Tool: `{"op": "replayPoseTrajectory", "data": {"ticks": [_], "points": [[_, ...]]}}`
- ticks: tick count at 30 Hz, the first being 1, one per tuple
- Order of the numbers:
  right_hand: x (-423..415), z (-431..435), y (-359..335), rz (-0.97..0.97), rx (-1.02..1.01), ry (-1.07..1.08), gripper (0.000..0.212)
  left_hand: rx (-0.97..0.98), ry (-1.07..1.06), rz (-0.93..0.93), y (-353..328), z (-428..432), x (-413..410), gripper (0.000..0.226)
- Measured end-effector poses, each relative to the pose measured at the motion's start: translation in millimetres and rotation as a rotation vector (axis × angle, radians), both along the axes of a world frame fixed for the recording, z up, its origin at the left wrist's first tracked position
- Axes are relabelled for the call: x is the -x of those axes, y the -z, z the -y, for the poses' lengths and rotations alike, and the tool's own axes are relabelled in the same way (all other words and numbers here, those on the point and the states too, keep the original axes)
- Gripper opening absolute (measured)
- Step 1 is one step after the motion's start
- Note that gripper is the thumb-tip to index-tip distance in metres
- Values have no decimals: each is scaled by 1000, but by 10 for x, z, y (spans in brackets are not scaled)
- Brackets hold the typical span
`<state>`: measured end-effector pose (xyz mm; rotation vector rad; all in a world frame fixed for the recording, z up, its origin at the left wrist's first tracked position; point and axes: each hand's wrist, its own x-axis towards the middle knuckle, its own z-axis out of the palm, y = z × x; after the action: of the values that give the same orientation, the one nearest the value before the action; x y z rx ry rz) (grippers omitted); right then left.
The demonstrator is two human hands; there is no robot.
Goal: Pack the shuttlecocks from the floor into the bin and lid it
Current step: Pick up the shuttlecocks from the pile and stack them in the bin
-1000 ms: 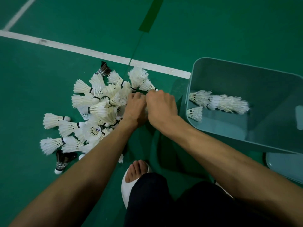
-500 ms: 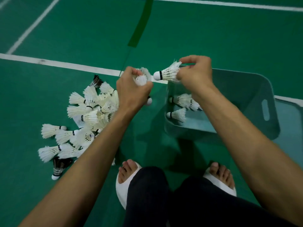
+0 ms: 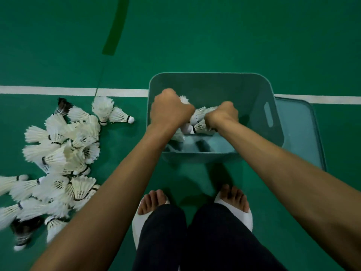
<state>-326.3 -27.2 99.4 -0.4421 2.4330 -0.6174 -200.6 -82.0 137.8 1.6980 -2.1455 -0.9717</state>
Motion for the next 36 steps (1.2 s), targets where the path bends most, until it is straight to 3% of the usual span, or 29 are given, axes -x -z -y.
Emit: {"op": "replayPoseTrajectory", "data": {"ticks": [4, 6, 11, 20, 23, 27, 32, 34, 36], "points": [[-94, 164, 231, -26, -1, 27, 17, -69, 267, 320, 9, -71, -4, 25], [-128, 226, 323, 47, -18, 40, 30, -155, 353, 389, 22, -111, -34, 26], [-222, 300, 463, 265, -52, 89, 44, -314, 385, 376, 68, -128, -124, 20], [-175, 344, 460, 403, 20, 149, 21, -417, 416, 407, 143, 55, -84, 16], [-109, 340, 393, 475, 59, 159, 21, -417, 417, 363, 156, 102, -32, 16], [61, 241, 260, 427, 93, 96, 20, -498, 335, 208, 167, 154, 27, 16], [275, -35, 11, 383, 249, -232, 19, -667, 93, -128, 220, 147, 165, 8], [299, -161, 11, 384, 320, -411, 30, -755, 40, -253, 228, 115, 218, 23], [336, -249, 109, 272, 353, -569, 56, -838, 11, -339, 212, 79, 266, 31]]}}
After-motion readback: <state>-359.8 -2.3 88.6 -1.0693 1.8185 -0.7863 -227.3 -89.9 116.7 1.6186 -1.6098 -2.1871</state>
